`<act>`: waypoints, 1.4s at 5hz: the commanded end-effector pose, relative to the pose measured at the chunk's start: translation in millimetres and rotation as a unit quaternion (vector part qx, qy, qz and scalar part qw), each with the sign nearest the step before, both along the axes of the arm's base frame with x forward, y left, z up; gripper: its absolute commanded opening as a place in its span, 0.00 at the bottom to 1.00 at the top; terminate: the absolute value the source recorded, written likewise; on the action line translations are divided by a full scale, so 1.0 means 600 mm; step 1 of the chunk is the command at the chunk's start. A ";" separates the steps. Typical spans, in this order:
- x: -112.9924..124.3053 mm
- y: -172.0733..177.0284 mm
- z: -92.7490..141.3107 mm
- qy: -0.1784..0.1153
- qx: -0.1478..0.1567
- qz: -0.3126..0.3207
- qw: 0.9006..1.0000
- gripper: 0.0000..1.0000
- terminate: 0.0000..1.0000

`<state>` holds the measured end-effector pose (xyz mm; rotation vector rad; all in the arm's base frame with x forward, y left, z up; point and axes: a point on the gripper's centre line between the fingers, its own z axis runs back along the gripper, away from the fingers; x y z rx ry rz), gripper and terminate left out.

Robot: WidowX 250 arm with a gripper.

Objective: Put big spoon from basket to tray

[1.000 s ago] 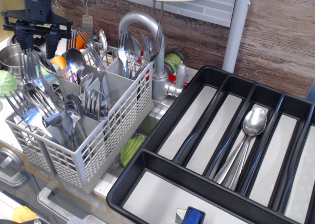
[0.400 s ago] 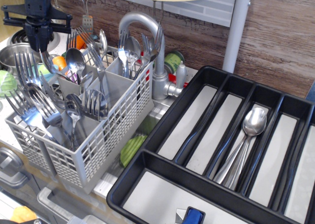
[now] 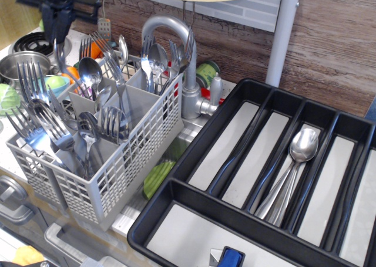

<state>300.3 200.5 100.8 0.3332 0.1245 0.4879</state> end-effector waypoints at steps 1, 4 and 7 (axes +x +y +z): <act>0.002 -0.030 0.120 -0.032 0.049 -0.047 0.997 0.00 0.00; 0.027 -0.154 0.267 0.062 0.107 -0.073 0.990 0.00 0.00; 0.067 -0.306 0.175 -0.010 0.056 0.054 0.997 0.00 0.00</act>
